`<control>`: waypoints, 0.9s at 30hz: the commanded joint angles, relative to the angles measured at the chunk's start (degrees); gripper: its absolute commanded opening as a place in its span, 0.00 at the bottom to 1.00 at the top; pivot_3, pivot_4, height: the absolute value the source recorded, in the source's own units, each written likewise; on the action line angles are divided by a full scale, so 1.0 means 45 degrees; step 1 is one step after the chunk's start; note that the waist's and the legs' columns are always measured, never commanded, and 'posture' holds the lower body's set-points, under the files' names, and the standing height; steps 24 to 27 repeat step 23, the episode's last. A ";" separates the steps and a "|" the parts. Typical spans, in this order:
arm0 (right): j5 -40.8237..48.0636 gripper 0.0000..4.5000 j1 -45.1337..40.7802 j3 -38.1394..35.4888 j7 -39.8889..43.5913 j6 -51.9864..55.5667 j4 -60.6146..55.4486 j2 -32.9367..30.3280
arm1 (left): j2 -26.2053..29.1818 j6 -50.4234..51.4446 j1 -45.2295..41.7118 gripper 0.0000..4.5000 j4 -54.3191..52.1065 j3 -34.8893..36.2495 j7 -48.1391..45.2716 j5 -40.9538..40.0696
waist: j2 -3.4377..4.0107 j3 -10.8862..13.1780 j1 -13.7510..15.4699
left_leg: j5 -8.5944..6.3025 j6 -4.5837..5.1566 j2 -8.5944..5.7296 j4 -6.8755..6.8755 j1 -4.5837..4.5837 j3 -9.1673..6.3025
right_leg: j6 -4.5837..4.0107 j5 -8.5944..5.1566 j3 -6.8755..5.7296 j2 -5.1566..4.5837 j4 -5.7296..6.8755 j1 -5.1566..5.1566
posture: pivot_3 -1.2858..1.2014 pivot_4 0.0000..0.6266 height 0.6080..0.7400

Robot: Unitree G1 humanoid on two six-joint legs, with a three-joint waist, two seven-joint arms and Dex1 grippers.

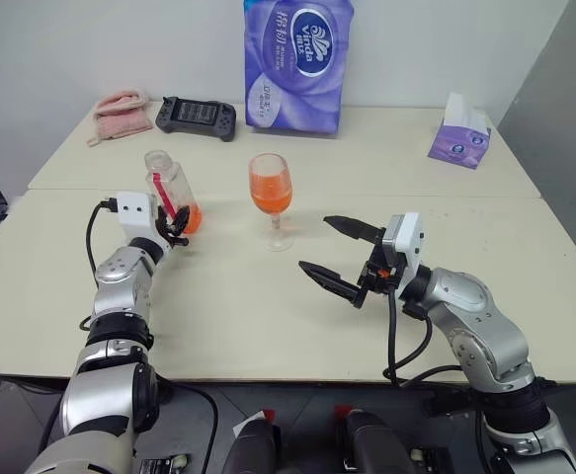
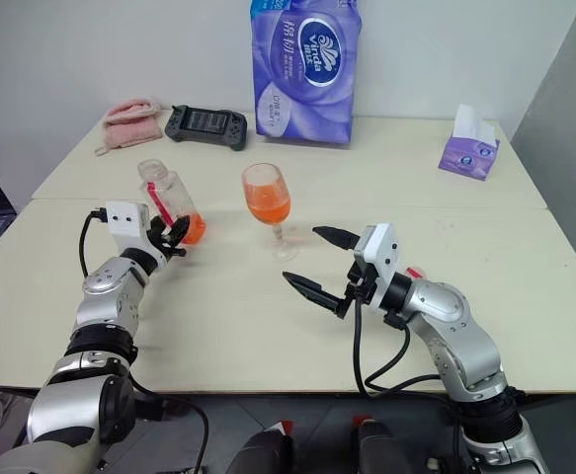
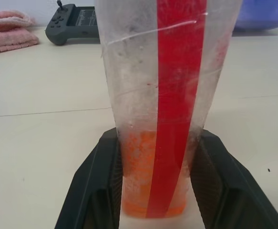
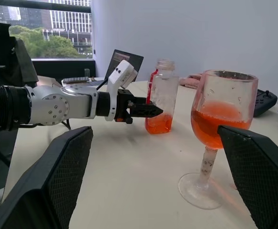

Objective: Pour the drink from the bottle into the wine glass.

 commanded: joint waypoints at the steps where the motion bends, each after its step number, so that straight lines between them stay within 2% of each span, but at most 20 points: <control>1: 0.0100 1.00 -0.0196 -0.0105 -0.0057 -0.0101 -0.0407 0.0062 | 0.0090 -0.0004 -0.0047 0.66 0.0114 0.0044 -0.0054 -0.0036 | 0.0000 0.0000 -0.0003 | 0.0000 0.0000 0.0000 0.0000 0.0001 0.0000 | 0.0000 0.0000 0.0001 0.0000 0.0001 0.0000 | 0.52 0.24 1.00; 5: 0.0063 1.00 -0.0201 -0.0048 -0.0036 -0.0146 -0.0382 0.0084 | 0.0178 0.0111 0.0193 0.94 -0.0142 0.0029 -0.0112 -0.0039 | -0.0001 0.0000 -0.0013 | -0.0001 0.0001 0.0002 -0.0002 -0.0004 0.0002 | 0.0000 0.0000 0.0000 0.0001 0.0000 -0.0005 | 0.52 0.24 1.00; 6: 0.0027 1.00 -0.0191 -0.0029 -0.0032 -0.0192 -0.0337 0.0097 | 0.0187 0.0219 0.0424 0.97 -0.0355 0.0047 -0.0114 -0.0071 | -0.0001 0.0000 -0.0013 | -0.0001 0.0001 0.0003 -0.0002 -0.0003 0.0002 | 0.0000 0.0000 0.0000 0.0001 0.0000 -0.0005 | 0.52 0.24 1.00; 9: -0.0092 1.00 -0.0030 -0.0050 -0.0100 -0.0243 -0.0335 0.0075 | 0.0196 0.0702 0.1398 0.97 -0.1432 0.0041 0.0063 -0.0063 | -0.0001 -0.0001 -0.0054 | -0.0001 0.0001 0.0003 -0.0011 0.0001 0.0008 | 0.0000 0.0000 0.0010 0.0000 -0.0004 -0.0005 | 0.52 0.24 1.00; 12: -0.0762 1.00 0.0465 -0.0156 -0.0775 -0.0001 -0.0391 -0.0167 | 0.0132 0.2094 0.2661 0.97 -0.3612 -0.0060 0.0321 -0.0134 | -0.0002 -0.0001 -0.0056 | -0.0001 0.0000 0.0017 -0.0026 0.0010 0.0011 | -0.0001 0.0000 0.0017 0.0002 -0.0004 -0.0008 | 0.52 0.24 1.00; 14: -0.1722 1.00 0.0736 -0.0283 -0.2024 0.0141 -0.0185 -0.0041 | -0.0018 0.3135 0.3538 0.97 -0.5583 -0.0014 0.0662 -0.0313 | -0.0003 -0.0002 -0.0025 | 0.0000 -0.0001 0.0016 -0.0029 0.0007 0.0003 | -0.0001 -0.0001 0.0030 -0.0003 -0.0005 -0.0007 | 0.52 0.24 1.00; 19: -0.2855 1.00 0.1237 -0.1206 -0.5603 0.1891 -0.0416 0.1347 | -0.0745 0.5957 0.5713 0.97 -1.0995 0.0041 0.2019 -0.0759 | -0.0007 -0.0004 0.0013 | 0.0001 -0.0007 0.0015 -0.0030 0.0001 -0.0004 | -0.0001 -0.0001 0.0061 -0.0017 -0.0011 -0.0006 | 0.52 0.24 1.00; 23: -0.3706 1.00 0.1801 -0.1429 -0.7001 0.2609 -0.0660 0.1736 | -0.1821 0.8108 0.6683 0.97 -1.4138 0.0166 0.3385 -0.1310 | -0.0011 -0.0007 0.0089 | 0.0001 -0.0008 0.0009 -0.0026 -0.0002 -0.0011 | -0.0001 0.0000 0.0056 -0.0021 -0.0025 0.0002 | 0.52 0.24 1.00; 27: -0.3706 1.00 0.1801 -0.1429 -0.7001 0.2609 -0.0660 0.1736 | -0.1821 0.8108 0.6683 0.97 -1.4138 0.0166 0.3385 -0.1310 | -0.0011 -0.0007 0.0089 | 0.0001 -0.0008 0.0009 -0.0026 -0.0002 -0.0011 | -0.0001 0.0000 0.0056 -0.0021 -0.0025 0.0002 | 0.52 0.24 1.00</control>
